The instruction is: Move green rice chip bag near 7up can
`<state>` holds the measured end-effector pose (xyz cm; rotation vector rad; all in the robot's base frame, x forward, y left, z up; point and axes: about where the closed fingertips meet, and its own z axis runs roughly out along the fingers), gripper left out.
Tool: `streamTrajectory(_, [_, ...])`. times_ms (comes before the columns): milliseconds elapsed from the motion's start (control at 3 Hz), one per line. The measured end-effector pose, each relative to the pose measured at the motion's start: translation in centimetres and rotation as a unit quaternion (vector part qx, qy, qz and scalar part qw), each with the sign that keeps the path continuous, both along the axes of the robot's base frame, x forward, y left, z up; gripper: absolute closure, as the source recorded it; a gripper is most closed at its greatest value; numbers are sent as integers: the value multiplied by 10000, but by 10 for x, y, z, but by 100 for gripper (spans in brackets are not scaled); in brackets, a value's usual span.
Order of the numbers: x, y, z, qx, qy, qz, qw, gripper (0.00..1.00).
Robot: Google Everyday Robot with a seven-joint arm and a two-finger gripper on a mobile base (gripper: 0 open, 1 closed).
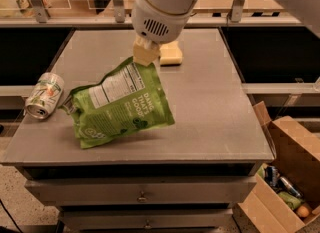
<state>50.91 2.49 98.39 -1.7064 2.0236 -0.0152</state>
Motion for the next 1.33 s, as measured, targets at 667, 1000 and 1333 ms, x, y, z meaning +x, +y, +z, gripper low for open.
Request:
streamTrajectory(667, [6,27,0,240,2,204,9995,100])
streamTrajectory(1000, [12,42,-7,351,87,341,9988,100])
streamTrajectory(1333, [15,56,-15,454,183,473,9977,100])
